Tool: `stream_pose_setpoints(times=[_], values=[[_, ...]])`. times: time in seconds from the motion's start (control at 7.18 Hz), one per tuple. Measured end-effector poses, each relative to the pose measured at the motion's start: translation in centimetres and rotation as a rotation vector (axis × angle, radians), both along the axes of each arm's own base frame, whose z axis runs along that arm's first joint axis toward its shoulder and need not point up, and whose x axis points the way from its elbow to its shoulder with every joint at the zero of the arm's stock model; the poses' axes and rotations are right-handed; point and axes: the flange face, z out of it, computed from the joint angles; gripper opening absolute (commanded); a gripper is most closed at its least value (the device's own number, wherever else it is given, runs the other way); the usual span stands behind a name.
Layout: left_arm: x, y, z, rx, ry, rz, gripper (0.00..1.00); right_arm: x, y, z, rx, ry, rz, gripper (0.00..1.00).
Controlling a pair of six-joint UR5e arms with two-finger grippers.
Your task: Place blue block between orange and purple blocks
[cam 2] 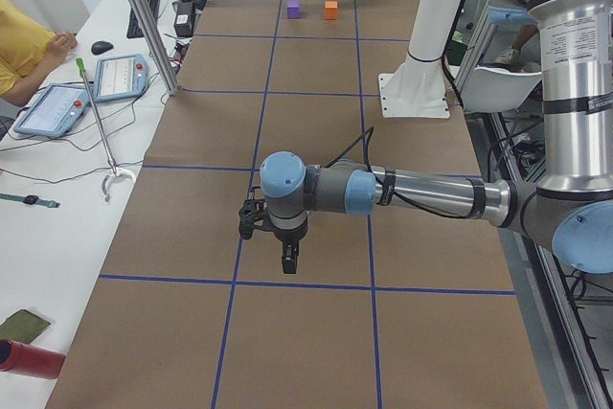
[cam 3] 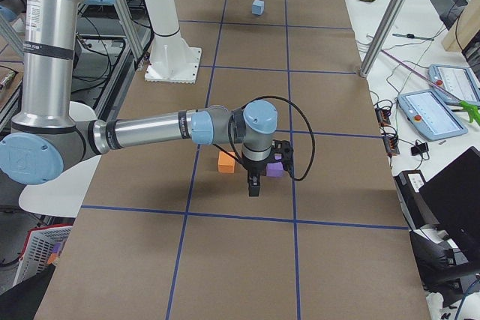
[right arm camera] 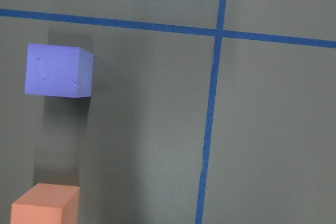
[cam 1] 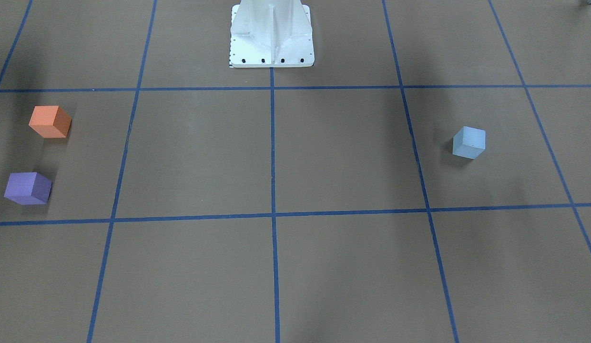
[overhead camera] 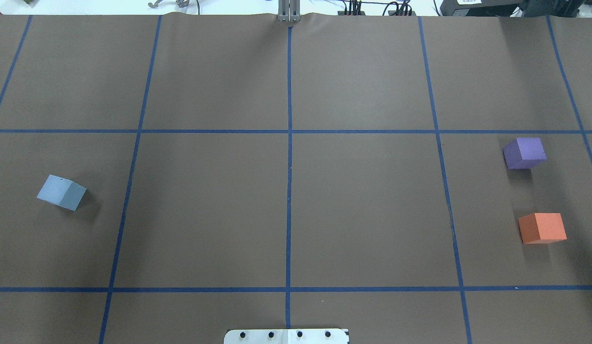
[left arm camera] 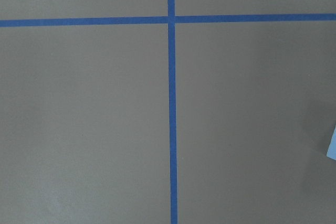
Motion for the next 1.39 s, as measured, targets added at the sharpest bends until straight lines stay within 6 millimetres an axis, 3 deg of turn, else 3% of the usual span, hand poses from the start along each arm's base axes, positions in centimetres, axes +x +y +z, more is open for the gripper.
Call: stream_pose_setpoints(times=[0.7,1.39], values=[[0.2,-1.0,1.6,-0.035,0.049,-0.002,1.0,-0.4,-0.8,1.1,0.0,-0.035,-0.037,1.0],[0.2,-1.4,0.6,-0.004,0.057,-0.001,1.0,-0.6,0.1,1.5,-0.027,-0.133,-0.032,1.0]])
